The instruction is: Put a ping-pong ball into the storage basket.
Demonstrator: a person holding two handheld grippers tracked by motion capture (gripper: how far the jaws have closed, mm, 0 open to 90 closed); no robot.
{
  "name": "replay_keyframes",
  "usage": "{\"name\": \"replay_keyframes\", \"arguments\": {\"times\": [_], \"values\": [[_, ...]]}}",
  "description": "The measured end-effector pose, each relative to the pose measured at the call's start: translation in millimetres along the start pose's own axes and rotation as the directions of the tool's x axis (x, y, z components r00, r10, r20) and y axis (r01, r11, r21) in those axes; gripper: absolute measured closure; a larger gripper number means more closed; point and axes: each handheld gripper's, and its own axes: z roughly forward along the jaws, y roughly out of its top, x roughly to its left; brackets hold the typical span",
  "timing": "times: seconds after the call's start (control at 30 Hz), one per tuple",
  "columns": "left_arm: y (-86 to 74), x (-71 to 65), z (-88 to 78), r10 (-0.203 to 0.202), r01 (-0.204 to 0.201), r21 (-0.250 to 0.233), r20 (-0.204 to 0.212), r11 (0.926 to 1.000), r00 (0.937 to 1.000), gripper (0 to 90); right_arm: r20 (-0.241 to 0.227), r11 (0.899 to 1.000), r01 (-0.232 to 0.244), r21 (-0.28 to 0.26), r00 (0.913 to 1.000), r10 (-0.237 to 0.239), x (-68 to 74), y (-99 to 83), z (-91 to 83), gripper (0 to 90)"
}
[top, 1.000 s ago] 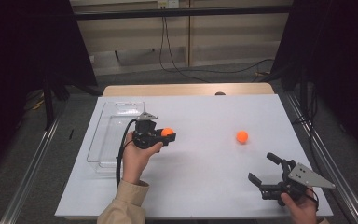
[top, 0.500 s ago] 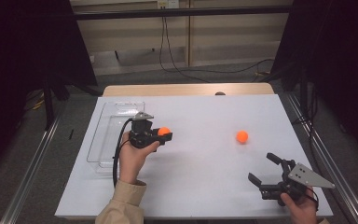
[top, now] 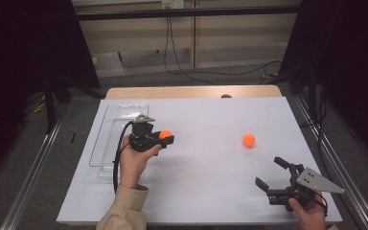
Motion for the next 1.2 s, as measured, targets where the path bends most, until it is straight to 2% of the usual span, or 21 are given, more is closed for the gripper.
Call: {"name": "replay_keyframes", "arguments": {"times": [0.23, 0.47, 0.77, 1.2], "values": [[-0.7, 2.3, -4.0, -0.013, 0.013, -0.001, -0.015, 0.9999, 0.9998, 50.9, -0.001, 1.0, 0.002, -0.001, 1.0, -0.002, 0.4, 0.1, 0.1, 1.2], [-0.7, 4.7, -8.1, -0.002, 0.002, 0.002, -0.017, 1.0, 0.9998, 50.9, 0.0, 1.0, 0.002, 0.001, 1.0, -0.002, 0.5, -0.1, 0.4, 1.2], [-1.6, 7.8, -14.0, -0.017, 0.016, -0.006, -0.031, 0.9998, 0.9994, 50.9, 0.003, 1.0, 0.002, 0.0, 1.0, -0.002, 0.1, 0.4, 0.0, 1.2], [-2.5, 10.8, -15.5, -0.016, 0.017, 0.013, -0.043, 0.9998, 0.9989, 50.9, 0.001, 1.0, 0.004, 0.0, 1.0, -0.004, -0.4, 0.2, -0.3, 1.2]]}}
